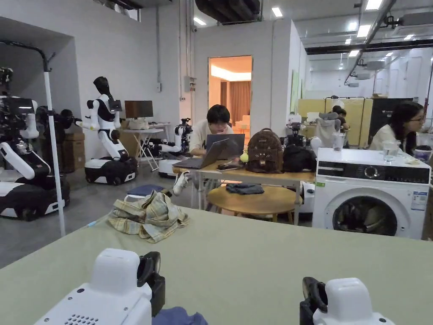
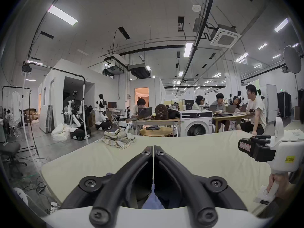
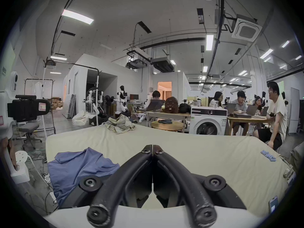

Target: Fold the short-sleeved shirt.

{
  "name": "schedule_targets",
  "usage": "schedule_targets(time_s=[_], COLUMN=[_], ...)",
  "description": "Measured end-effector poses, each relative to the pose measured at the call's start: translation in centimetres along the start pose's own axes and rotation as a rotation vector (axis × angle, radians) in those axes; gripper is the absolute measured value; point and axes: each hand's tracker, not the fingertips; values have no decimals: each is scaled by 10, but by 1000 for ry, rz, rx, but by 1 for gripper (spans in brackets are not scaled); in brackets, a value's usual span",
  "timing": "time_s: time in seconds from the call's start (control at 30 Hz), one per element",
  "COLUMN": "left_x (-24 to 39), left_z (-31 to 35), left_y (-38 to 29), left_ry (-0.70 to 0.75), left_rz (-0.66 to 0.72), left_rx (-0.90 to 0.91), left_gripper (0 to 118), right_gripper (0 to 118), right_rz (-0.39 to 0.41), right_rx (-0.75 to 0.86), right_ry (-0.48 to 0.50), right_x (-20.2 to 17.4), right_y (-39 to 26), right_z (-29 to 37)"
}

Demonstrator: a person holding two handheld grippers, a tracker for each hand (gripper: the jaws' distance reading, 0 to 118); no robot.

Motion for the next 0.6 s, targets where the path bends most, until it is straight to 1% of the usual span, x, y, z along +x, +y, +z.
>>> schedule_targets(time_s=[0.2,0.37,0.43,0.47,0.5,0.53,0.6], left_x=[-17,-31,-43,-49,-58,-65,-79], left_z=[-6,-17,-30,-39,-49,-59,-83], left_y=[-10,-18,-27,-34,-43,-52,-76], left_ry=[38,62,40,22,4,-13,-12], left_rz=[-9,2,25,54,93,133,195], left_rx=[-27,-62,-119,-156,-190,-230,-293], left_gripper=[0,0,21,35,63,74,73], right_gripper=[0,0,0,0,0,0,0], right_rz=[1,-10,-11,-11,-12,-14,-18], right_rx=[-12,-25,-33,-38,-43,-49,-76], right_ry=[30,60,70,75,78,81,88], right_x=[-17,-21,-20,-19,-17,-16,-12], right_y=[-5,-10,-14,-16,-20,-23,-33], right_z=[-16,-30,-33,-35,-36,-38,-41])
